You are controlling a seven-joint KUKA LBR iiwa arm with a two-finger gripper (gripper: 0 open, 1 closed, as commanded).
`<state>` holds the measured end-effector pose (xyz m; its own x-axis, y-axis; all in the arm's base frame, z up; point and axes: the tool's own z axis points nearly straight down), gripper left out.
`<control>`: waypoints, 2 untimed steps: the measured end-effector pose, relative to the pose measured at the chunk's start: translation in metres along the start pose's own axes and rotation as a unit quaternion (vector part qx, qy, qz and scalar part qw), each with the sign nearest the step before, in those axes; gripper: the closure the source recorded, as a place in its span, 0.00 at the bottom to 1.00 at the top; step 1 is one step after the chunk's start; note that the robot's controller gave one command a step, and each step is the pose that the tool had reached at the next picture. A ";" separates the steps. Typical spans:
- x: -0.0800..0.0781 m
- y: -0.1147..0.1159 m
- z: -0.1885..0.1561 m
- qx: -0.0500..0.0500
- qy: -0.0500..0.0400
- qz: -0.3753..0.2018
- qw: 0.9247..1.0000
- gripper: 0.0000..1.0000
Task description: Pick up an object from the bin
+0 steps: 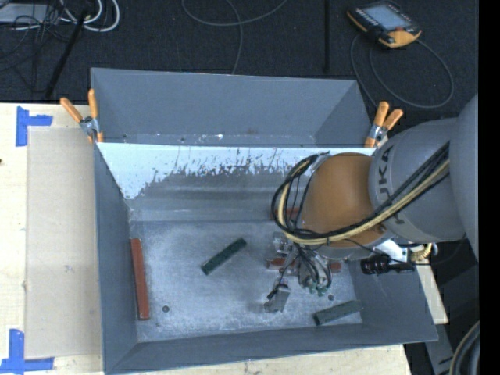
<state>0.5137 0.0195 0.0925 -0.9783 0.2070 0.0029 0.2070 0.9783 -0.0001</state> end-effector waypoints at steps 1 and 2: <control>0.002 0.002 0.001 0.000 0.000 0.000 1.000 0.00; -0.046 -0.034 0.000 -0.001 -0.001 0.026 1.000 0.00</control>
Offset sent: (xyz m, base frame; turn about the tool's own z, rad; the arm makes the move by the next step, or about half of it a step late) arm 0.0630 -0.0771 0.0008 0.0921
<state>0.5513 -0.0230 0.0923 -0.9664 0.2570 0.0019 0.2570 0.9664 0.0020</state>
